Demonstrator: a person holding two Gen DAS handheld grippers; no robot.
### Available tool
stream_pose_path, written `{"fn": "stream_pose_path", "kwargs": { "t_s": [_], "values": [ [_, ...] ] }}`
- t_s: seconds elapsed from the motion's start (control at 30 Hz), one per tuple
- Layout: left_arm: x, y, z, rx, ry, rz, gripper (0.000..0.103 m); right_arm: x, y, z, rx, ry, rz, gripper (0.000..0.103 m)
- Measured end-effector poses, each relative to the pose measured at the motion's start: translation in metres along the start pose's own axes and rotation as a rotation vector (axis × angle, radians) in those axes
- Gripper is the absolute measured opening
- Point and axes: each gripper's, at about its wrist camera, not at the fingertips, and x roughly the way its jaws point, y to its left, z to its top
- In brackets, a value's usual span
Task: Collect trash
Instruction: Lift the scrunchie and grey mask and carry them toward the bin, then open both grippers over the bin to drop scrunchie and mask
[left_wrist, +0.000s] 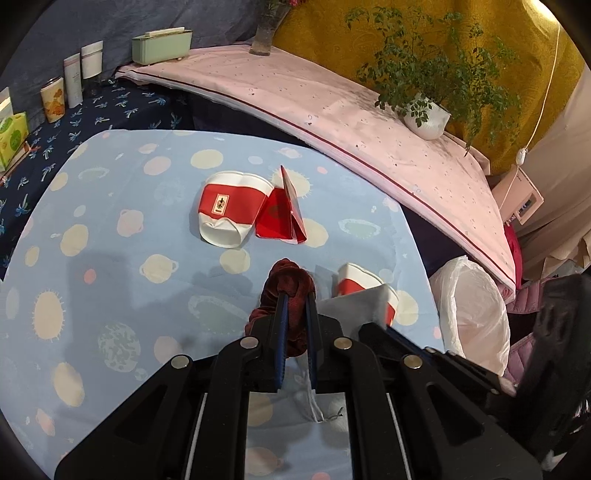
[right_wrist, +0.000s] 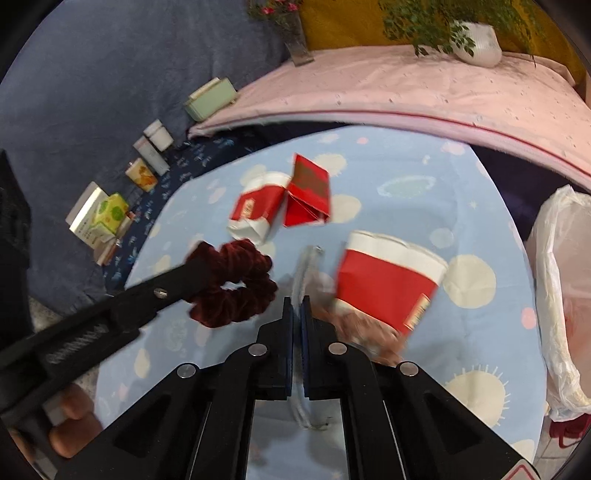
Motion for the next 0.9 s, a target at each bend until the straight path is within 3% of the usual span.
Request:
{"fn": "stream_pose_path", "kwargs": {
  "t_s": [0.23,0.5,0.9],
  "values": [
    [-0.016,-0.014,0.011,0.02,-0.04,-0.02,0.008,-0.042,0.012,0.027,0.001,-0.11,0.056,0.004],
    [-0.034,-0.055,0.026,0.087,-0.086,-0.064,0.008,-0.09,-0.008,0.05,0.05,-0.227,0.059,0.004],
    [-0.02,-0.151,0.021,0.22,-0.048,-0.17,0.009,-0.145,-0.085,0.044,0.16,-0.334,-0.075,0.004]
  ]
}}
